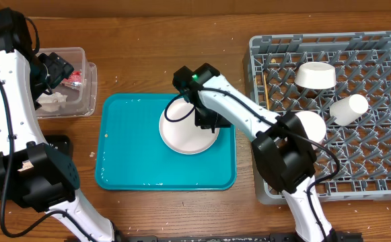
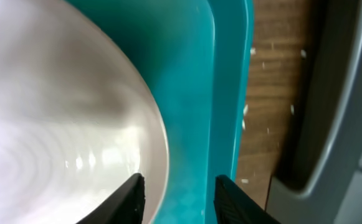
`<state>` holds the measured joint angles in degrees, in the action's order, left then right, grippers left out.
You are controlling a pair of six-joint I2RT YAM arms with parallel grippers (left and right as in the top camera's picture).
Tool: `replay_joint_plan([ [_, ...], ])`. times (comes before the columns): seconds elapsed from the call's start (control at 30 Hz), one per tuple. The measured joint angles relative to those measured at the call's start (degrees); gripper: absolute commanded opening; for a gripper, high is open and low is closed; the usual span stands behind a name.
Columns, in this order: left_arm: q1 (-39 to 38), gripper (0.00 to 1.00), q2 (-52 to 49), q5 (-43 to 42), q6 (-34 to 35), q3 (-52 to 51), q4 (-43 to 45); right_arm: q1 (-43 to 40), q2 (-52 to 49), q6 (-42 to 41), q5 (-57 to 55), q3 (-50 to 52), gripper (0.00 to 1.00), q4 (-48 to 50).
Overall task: Sort waste into correct bins and load items into the dishwasher
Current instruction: 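Grasp the plate rim with the right gripper and tilt it up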
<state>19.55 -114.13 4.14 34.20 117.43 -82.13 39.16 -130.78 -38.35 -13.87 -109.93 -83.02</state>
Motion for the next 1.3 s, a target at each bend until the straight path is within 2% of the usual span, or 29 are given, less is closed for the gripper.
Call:
replay_joint_plan([
  [0.17, 0.0, 1.0, 0.0, 0.0, 0.0, 0.0, 0.0, 0.26, 0.0, -0.07, 1.03, 0.0, 0.43, -1.95],
  [0.43, 0.0, 1.0, 0.0, 0.0, -0.02, 0.0, 0.0, 0.26, 1.11, 5.25, 9.01, 0.0, 0.45, 6.21],
  [0.5, 0.0, 1.0, 0.0, 0.0, 0.0, 0.0, 0.02, 0.26, 2.14, 7.74, 12.79, 0.0, 0.55, 9.6],
  [0.57, 0.0, 1.0, 0.0, 0.0, 0.0, 0.0, 0.0, 0.26, 3.37, 10.32, 17.49, 0.0, 0.78, 13.25],
  [0.6, 0.0, 1.0, 0.0, 0.0, 0.0, 0.0, 0.0, 0.26, 3.85, 11.76, 19.82, 0.0, 0.86, 14.91],
  [0.77, 0.0, 1.0, 0.0, 0.07, 0.0, 0.0, 0.0, 0.61, 4.5, 15.78, 26.8, 0.0, 0.99, 20.9],
  [0.9, 0.0, 1.0, 0.0, 0.17, 0.0, 0.0, 0.0, 1.92, 4.5, 16.74, 28.41, 0.0, 1.0, 24.2],
  [0.93, 0.0, 1.0, 0.0, 0.17, 0.0, 0.0, 0.0, 2.49, 4.5, 16.81, 28.37, 0.0, 0.96, 24.48],
  [1.0, 0.0, 1.0, 0.0, 0.17, 0.0, 0.0, 0.0, 3.85, 4.5, 17.27, 27.54, 0.0, 0.84, 24.63],
  [1.07, 0.0, 1.0, 0.0, 0.17, 0.0, 0.0, 0.0, 5.44, 4.5, 17.31, 26.03, 0.0, 0.79, 24.68],
  [1.3, 0.0, 1.0, 0.0, 0.17, 0.0, 0.0, -0.02, 10.19, 4.5, 14.29, 19.17, 1.11, 0.79, 26.88],
])
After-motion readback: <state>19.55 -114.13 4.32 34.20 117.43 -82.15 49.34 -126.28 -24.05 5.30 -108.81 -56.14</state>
